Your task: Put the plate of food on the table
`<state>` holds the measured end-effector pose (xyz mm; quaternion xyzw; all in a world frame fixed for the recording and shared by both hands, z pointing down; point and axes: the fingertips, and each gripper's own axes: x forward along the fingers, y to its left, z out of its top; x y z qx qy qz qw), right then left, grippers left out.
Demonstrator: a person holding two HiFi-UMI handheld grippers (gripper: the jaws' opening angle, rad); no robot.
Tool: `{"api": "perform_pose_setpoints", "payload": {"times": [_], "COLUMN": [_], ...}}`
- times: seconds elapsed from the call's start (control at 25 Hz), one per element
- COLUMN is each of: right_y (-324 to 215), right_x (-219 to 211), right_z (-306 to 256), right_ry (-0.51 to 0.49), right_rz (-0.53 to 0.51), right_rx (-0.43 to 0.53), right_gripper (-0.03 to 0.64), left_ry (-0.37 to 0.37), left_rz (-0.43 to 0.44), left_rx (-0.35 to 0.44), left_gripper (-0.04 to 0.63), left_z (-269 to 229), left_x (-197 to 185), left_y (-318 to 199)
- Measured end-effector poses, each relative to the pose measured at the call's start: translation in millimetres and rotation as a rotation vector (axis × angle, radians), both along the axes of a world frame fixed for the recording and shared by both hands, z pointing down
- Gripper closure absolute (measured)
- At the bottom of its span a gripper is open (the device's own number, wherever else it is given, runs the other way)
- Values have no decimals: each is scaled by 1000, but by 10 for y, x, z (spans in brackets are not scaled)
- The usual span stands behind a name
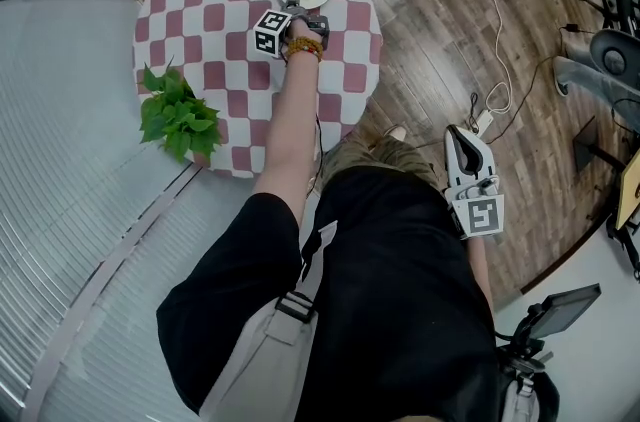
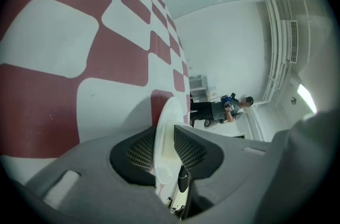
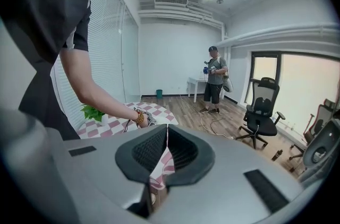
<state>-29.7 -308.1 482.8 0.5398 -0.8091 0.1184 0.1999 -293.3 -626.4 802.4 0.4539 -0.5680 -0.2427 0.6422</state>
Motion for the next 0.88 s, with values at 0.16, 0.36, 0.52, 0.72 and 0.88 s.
{"api": "perform_pose_setpoints", "payload": {"times": [0.16,0.36,0.52,0.72,0.88], "right_y": [38,51,67,61,52], "right_x": [66,107,93,94,97], "right_z": [5,13,14,18,10], "right_ry": [-7,-27,-32,-40,-43], "right_rz": [16,29,17,10,1], "right_rx": [5,16,22,36,42], "right_gripper": [604,604,604,604,604], "left_ry": [0,11,12,21,21], "left_rz": [34,67,85,121,135], "left_rx": [-21,-22,-37,-66,-65], "left_gripper": [508,465,447,407,407], "left_z": [12,26,26,69,67], "left_x": [48,102,143,179,170], "left_y": [60,103,186,299,383]}}
